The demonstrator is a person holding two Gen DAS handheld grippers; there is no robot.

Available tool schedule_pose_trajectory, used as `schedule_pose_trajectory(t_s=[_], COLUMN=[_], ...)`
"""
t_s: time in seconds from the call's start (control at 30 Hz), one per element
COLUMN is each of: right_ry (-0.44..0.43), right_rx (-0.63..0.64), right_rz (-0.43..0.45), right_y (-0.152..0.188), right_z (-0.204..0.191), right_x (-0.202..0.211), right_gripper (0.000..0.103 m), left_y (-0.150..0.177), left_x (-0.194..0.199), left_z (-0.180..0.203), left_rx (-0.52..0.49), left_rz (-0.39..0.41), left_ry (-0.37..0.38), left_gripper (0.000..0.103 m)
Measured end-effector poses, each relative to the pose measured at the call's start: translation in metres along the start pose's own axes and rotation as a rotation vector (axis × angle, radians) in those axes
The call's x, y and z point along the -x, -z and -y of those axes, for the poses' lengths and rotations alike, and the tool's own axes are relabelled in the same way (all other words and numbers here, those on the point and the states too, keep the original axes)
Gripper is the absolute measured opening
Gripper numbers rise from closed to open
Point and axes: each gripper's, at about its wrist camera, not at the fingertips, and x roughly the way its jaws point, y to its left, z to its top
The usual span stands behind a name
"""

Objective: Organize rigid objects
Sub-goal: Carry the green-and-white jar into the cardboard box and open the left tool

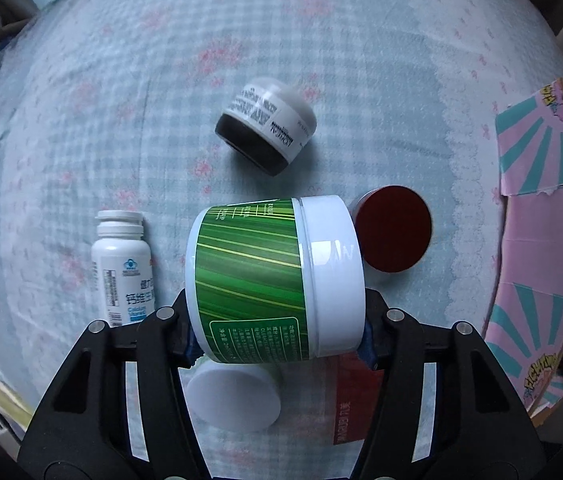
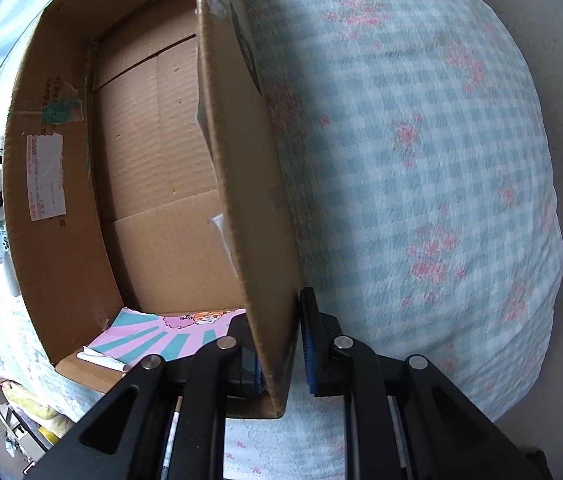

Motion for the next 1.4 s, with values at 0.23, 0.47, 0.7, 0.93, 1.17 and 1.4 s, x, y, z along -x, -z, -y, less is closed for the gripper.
schedule_pose_trajectory(t_s=[0.23,0.47,0.7,0.93,1.17,1.4], right_ry=[-0.005,-0.016,-0.032,-0.037,-0.035,-0.025], right_rx=[-0.001,0.001,-0.015,-0.020,-0.020,-0.016], right_rz=[0.025,0.036,0.035,0.032,0.025,0.021], right_y=[0.006,0.008,0.007,0.003,0.000,0.000], right_z=[0.001,0.002,0.010,0.020,0.027,0.017], right_x=[0.006,0.006,0.011,0.016,0.017,0.012], right_gripper=[0.014,0.014,0.014,0.014,0.014,0.015], left_y=[0.001,-0.017,-0.043,-0.050,-0.045,-0.056], left_x=[0.097,0.168,0.170,0.119,0.054,0.036], left_z=[0.030,0.098,0.195,0.268,0.301,0.312], left_rx=[-0.080,-0.193,-0.334,-0.417,-0.447,-0.489], left_rz=[0.139,0.245,0.260,0.159,0.018,0.000], left_ry=[0.030,0.101,0.171,0.206,0.188,0.124], left_gripper=[0.053,0.053,0.053,0.053,0.053,0.056])
